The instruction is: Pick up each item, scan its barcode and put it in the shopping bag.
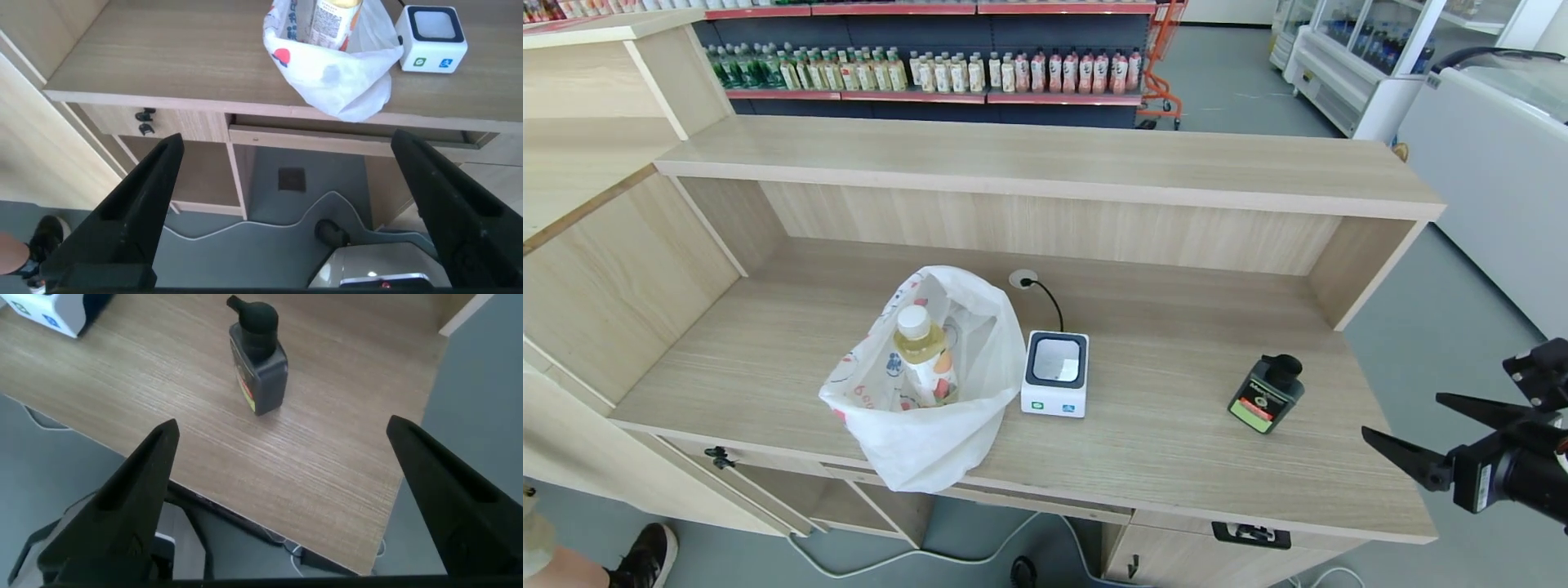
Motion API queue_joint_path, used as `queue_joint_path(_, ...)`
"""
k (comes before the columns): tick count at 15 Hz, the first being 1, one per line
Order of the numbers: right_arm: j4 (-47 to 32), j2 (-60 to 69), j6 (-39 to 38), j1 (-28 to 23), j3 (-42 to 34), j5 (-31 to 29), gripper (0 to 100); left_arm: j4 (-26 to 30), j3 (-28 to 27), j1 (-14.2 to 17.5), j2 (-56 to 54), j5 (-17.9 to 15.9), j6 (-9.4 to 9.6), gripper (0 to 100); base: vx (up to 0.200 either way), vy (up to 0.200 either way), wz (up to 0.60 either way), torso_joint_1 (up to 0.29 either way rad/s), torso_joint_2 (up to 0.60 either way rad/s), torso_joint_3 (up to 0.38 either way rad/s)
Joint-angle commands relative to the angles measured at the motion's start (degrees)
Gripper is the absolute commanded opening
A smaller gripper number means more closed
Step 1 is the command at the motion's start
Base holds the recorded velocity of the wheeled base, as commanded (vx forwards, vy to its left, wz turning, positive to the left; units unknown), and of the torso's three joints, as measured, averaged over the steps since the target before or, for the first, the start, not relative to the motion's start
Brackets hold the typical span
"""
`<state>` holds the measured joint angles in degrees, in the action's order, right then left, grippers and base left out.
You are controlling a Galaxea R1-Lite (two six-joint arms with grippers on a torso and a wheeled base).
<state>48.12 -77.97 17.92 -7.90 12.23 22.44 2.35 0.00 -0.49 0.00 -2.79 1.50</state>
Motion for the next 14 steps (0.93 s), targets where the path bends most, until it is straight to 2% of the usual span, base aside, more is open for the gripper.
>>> queue_joint_path(1, 0.0, -1.4, 0.4, 2.0, -0.1, -0.2, 100, 0.0, 0.0, 0.0, 0.1, 0.0, -0.01, 100, 0.000, 0.000, 0.00, 0.000, 0.00, 0.000)
queue_joint_path(4, 0.8, -6.8, 6.1, 2.8, 1.7, -1.8, 100, 0.0, 0.0, 0.0, 0.1, 0.0, -0.01, 100, 0.000, 0.000, 0.00, 0.000, 0.00, 0.000)
queue_joint_path(7, 2.6, -11.3, 8.4, 2.6, 3.7, -5.4, 100, 0.0, 0.0, 0.0, 0.1, 0.0, -0.01, 100, 0.000, 0.000, 0.00, 0.000, 0.00, 0.000)
queue_joint_path(14, 9.3, -19.5, 10.5, 2.6, 3.8, -5.4, 100, 0.0, 0.0, 0.0, 0.1, 0.0, -0.01, 100, 0.000, 0.000, 0.00, 0.000, 0.00, 0.000)
